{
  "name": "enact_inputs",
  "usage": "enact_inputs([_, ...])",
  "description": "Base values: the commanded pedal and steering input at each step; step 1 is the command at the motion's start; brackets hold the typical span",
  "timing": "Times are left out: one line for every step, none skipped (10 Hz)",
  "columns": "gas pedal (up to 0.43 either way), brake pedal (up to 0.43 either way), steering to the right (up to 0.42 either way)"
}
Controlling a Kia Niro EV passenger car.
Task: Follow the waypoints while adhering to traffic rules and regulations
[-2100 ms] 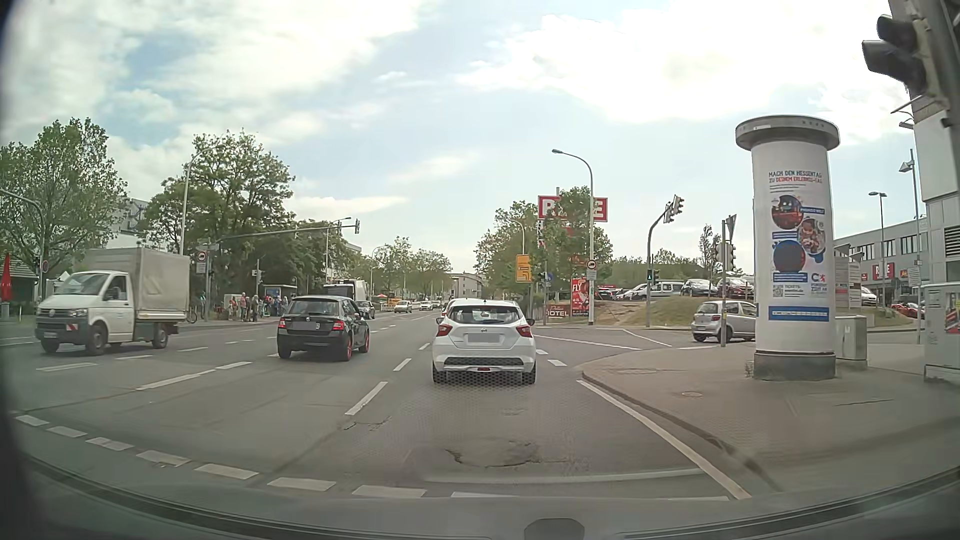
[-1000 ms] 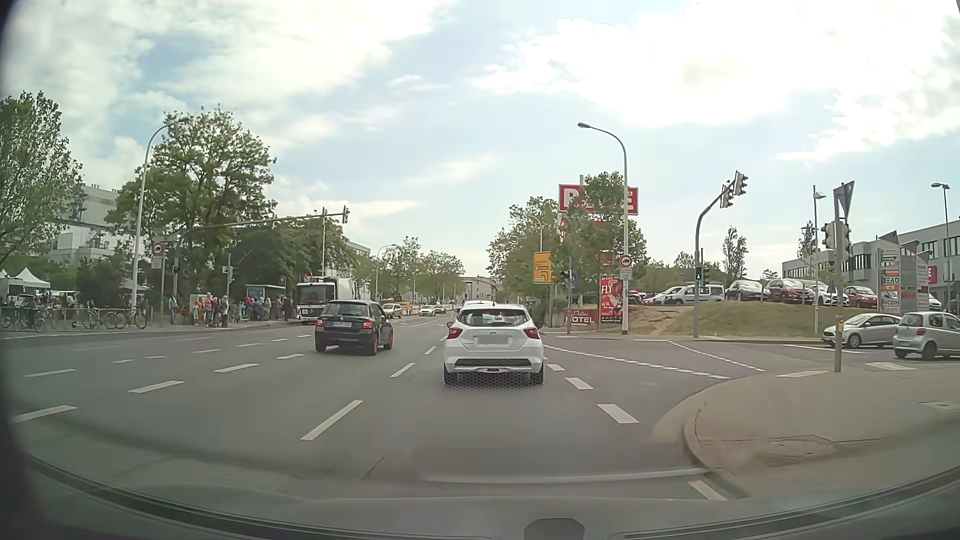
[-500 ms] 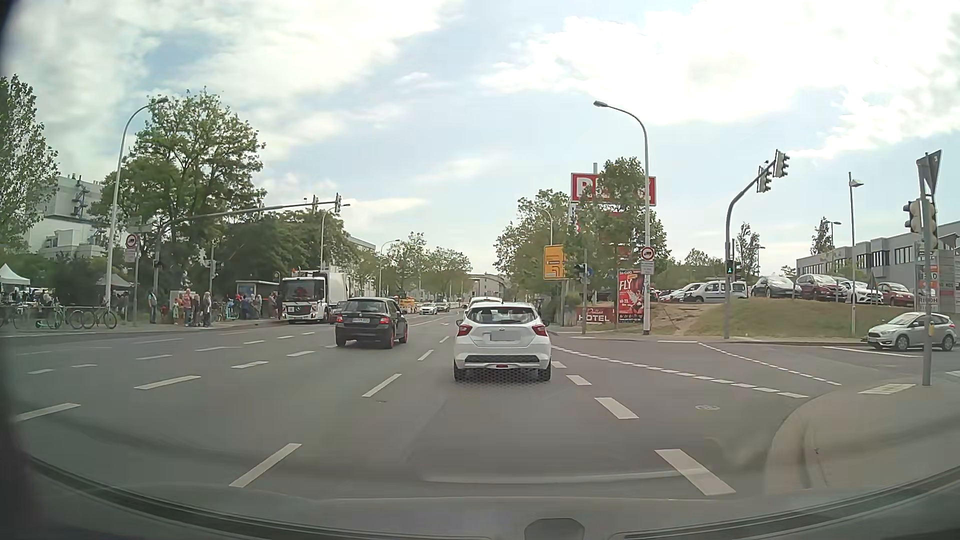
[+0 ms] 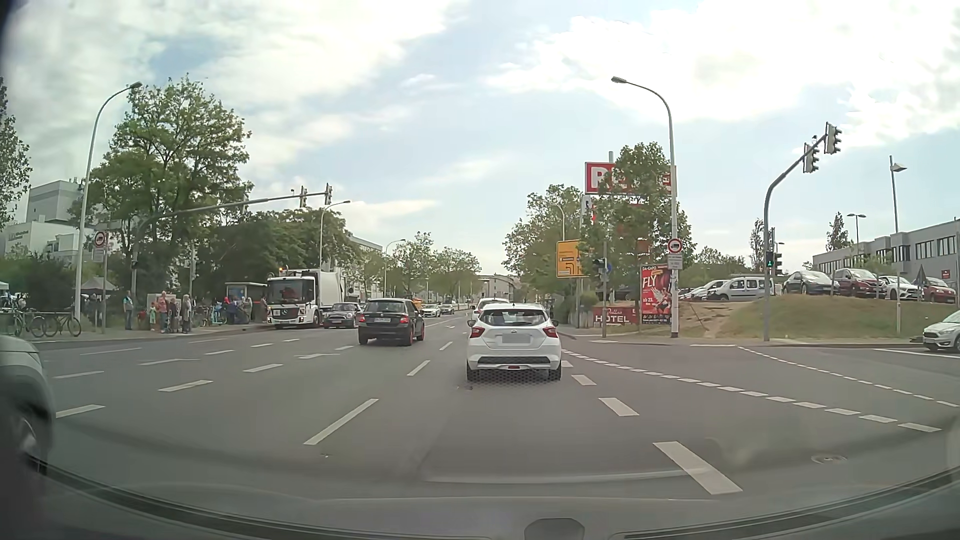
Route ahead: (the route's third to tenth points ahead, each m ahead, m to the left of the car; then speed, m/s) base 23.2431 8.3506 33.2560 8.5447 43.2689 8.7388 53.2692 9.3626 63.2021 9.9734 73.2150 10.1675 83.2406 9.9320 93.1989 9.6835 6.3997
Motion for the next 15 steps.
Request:
enact_inputs([0.087, 0.018, -0.019])
enact_inputs([0.087, 0.018, -0.016])
enact_inputs([0.067, 0.018, -0.015])
enact_inputs([0.028, 0.018, -0.015])
enact_inputs([0.028, 0.018, -0.014])
enact_inputs([0.028, 0.018, -0.01])
enact_inputs([0.028, 0.018, -0.005])
enact_inputs([0.047, 0.018, -0.005])
enact_inputs([0.047, 0.018, -0.005])
enact_inputs([0.047, 0.018, -0.005])
enact_inputs([0.047, 0.018, -0.005])
enact_inputs([0.047, 0.018, -0.005])
enact_inputs([0.047, 0.018, -0.005])
enact_inputs([0.047, 0.018, -0.005])
enact_inputs([0.047, 0.018, -0.004])
